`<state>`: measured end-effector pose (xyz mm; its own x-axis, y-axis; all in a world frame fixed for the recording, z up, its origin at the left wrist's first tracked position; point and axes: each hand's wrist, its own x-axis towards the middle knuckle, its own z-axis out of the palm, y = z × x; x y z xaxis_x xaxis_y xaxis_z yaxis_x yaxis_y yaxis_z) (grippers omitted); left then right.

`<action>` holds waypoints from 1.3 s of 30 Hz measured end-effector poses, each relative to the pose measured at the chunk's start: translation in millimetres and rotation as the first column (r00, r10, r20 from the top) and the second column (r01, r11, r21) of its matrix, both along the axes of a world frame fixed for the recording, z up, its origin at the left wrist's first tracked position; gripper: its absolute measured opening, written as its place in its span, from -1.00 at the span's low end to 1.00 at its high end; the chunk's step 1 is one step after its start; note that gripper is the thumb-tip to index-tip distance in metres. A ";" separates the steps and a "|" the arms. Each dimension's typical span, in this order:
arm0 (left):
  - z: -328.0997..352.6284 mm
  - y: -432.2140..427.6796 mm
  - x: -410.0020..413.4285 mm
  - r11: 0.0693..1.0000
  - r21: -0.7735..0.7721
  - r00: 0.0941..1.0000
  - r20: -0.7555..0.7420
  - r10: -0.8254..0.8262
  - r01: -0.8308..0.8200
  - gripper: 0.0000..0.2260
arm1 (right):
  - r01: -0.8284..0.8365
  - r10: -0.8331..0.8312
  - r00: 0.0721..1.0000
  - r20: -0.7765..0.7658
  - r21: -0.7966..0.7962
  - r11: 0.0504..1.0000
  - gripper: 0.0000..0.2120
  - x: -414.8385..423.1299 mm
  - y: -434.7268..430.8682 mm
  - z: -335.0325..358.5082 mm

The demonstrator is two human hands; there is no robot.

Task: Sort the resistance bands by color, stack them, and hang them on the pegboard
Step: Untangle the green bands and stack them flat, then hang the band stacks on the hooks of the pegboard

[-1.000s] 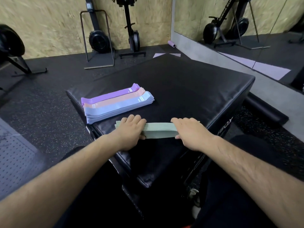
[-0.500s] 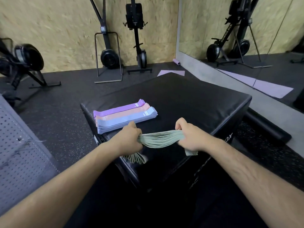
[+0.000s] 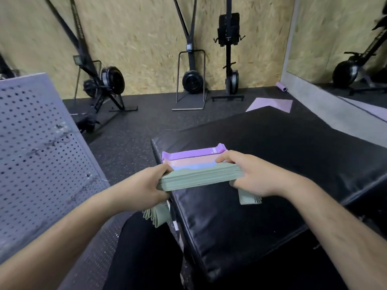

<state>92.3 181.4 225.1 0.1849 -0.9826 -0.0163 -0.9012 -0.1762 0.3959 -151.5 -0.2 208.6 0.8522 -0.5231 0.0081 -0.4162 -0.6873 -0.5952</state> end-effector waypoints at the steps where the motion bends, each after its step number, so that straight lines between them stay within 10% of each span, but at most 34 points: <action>1: 2.9 7.3 2.7 0.999 0.002 0.999 -0.031 0.040 -0.040 -0.70 | -0.028 0.028 1.000 -0.006 -0.007 1.000 -0.43 10.9 -3.5 0.0; 14: 32.2 129.6 31.4 0.855 -0.074 0.858 -0.035 0.513 -0.514 -0.43 | -0.473 0.485 0.858 0.172 -0.107 0.875 -0.42 172.8 35.9 28.8; 39: 74.8 109.2 225.3 0.653 -0.297 0.617 0.217 0.756 -0.697 -0.55 | -0.326 0.420 0.879 0.226 -0.358 0.875 -0.57 449.1 34.7 105.1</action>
<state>317.5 290.6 299.9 0.8045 -0.5025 0.3165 -0.5783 -0.7843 0.2247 297.6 34.5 313.7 0.9167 -0.0978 0.3874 0.0657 -0.9195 -0.3875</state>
